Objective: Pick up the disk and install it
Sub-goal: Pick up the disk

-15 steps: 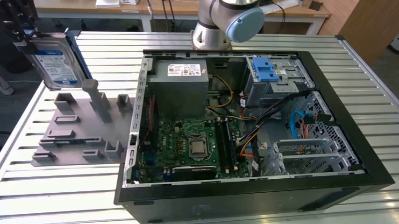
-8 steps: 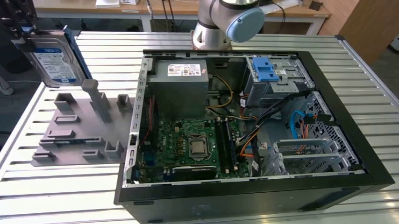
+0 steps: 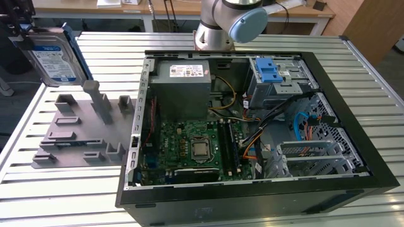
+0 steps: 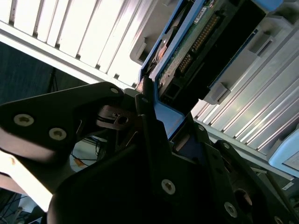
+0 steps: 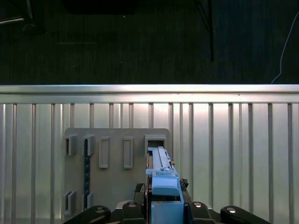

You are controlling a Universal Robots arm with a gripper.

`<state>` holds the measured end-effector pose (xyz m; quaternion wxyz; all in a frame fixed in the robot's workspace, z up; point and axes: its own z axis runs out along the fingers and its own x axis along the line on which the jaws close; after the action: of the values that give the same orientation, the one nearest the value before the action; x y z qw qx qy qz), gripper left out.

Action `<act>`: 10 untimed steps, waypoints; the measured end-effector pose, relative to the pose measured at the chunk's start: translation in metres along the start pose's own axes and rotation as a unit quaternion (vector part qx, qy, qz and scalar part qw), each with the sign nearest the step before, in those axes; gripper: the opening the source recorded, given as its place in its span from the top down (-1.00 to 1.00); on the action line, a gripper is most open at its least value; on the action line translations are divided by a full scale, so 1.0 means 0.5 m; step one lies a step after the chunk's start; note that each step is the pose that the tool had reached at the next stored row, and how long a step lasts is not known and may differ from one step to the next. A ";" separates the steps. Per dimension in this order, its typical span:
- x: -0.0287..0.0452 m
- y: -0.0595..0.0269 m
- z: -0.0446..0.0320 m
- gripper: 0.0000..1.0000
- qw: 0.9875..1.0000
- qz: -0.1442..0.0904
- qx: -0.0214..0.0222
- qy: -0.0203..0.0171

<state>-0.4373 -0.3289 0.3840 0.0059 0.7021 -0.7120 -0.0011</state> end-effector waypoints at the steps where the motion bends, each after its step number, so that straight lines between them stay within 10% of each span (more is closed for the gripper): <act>1: 0.000 0.000 -0.002 0.27 1.000 0.000 0.000 0.000; 10: 0.000 0.000 -0.015 0.27 1.000 0.000 0.000 0.000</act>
<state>-0.4373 -0.3289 0.3916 0.0059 0.7021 -0.7120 -0.0011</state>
